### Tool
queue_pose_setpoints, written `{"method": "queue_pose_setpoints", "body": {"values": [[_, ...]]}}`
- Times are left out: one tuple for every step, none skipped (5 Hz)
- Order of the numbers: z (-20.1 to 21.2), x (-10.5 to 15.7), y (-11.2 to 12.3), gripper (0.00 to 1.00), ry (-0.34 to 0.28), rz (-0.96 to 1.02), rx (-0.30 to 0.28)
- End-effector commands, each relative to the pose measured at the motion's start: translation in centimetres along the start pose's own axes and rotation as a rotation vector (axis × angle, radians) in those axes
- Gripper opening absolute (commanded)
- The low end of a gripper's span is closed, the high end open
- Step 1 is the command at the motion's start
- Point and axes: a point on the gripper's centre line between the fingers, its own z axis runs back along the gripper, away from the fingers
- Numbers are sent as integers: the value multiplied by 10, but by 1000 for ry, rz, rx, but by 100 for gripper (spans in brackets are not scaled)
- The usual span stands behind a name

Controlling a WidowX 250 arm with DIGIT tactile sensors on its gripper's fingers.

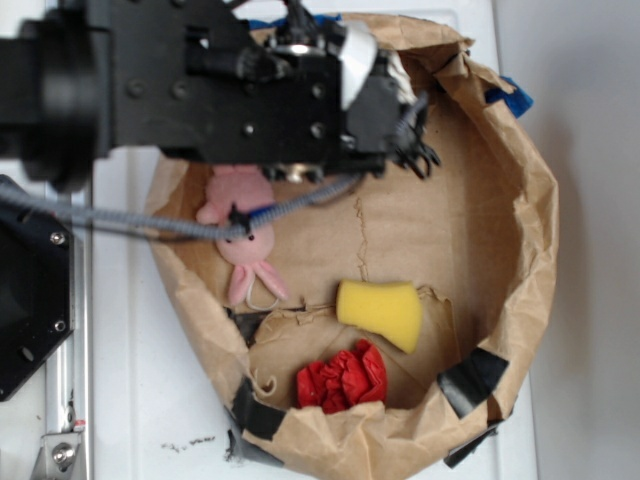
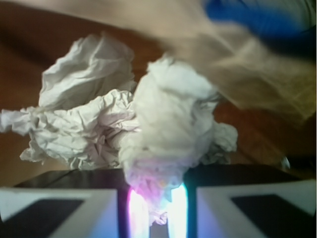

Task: Grab the white paper.

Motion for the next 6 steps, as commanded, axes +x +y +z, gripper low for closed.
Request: {"method": "queue_pose_setpoints", "body": {"values": [[60, 24, -35, 0, 237, -304, -53], [67, 27, -36, 0, 337, -418, -55], [68, 35, -30, 0, 348, -478, -59], [72, 31, -22, 0, 338, -547, -84], [72, 28, -17, 0, 321, -574, -105], [71, 26, -15, 0, 298, -567, -125]]}}
